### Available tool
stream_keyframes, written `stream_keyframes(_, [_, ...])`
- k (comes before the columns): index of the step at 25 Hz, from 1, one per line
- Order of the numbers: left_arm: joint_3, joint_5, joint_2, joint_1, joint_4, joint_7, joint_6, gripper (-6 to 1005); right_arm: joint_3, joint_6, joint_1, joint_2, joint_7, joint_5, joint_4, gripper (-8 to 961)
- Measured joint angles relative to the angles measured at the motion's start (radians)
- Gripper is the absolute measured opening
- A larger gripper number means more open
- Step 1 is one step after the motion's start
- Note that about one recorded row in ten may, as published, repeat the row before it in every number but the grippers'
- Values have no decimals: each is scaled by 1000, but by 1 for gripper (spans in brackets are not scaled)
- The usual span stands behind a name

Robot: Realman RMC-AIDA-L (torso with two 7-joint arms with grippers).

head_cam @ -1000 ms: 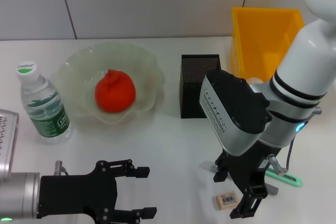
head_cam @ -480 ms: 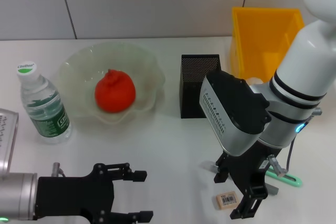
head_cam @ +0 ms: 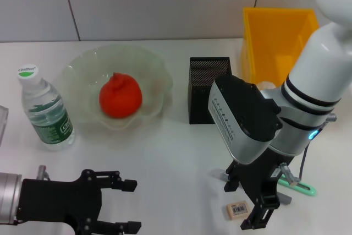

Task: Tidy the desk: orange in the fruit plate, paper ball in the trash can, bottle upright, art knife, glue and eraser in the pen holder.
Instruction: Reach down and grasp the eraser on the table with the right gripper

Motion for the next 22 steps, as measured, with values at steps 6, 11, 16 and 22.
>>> stream_keyframes(6, [-11, -1, 9, 12, -1, 5, 2, 786, -6, 7, 0, 0, 4, 0, -3, 777])
stream_keyframes(11, [-12, -2, 9, 15, -1, 9, 3, 786, -37, 20, 0, 1, 15, 0, -3, 777])
stream_keyframes(16, [-22, -7, 3, 16, 0, 11, 2, 786, -59, 31, -2, 2, 19, 0, -1, 777])
stream_keyframes(22, [-22, -7, 1, 16, -5, 11, -2, 786, -88, 58, -11, 2, 21, 1, 1, 776])
